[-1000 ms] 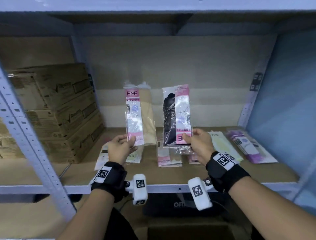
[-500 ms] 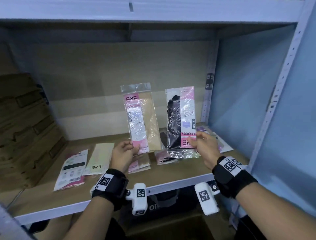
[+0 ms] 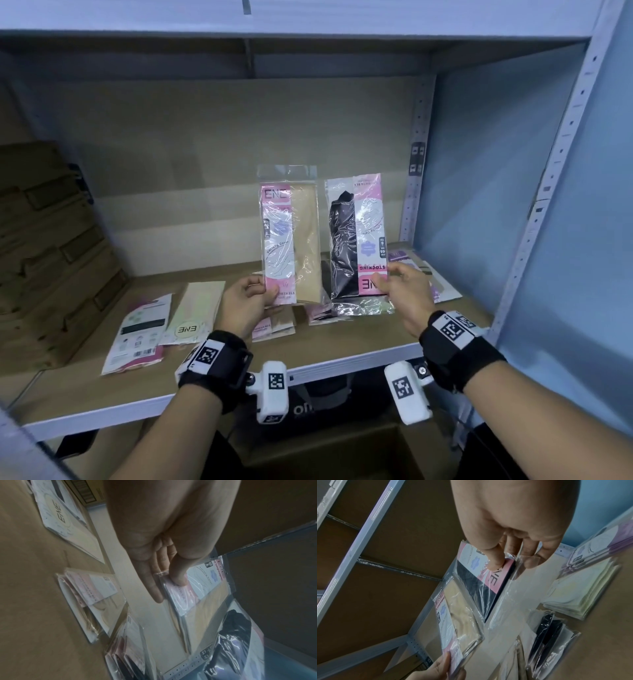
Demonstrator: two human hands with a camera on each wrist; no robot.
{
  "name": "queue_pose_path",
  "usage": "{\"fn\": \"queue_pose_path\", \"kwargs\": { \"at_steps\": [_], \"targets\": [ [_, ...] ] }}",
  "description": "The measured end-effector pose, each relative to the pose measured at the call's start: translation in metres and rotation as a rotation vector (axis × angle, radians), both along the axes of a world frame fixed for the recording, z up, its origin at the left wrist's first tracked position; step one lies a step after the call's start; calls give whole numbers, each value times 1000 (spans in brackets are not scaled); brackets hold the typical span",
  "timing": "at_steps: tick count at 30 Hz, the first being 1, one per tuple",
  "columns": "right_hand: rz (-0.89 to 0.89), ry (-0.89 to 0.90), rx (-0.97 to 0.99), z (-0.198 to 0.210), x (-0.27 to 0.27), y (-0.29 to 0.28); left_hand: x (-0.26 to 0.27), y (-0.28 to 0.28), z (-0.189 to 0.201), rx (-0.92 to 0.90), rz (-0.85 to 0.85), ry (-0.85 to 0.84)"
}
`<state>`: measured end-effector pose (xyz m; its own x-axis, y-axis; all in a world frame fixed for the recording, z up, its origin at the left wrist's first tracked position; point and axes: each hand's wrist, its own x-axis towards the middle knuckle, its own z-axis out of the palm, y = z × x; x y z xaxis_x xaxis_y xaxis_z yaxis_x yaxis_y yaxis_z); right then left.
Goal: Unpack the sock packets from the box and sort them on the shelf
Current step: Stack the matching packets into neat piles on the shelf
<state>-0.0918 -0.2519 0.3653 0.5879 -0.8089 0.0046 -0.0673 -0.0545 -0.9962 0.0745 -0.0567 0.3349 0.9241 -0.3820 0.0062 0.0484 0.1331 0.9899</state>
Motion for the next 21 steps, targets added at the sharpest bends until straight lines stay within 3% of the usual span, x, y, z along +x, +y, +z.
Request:
{"fn": "queue_pose_path", "kwargs": {
  "at_steps": [21],
  "targets": [
    [6,-2,-3,-4,6,4,-7,10,-4,6,29,-10]
  ]
}}
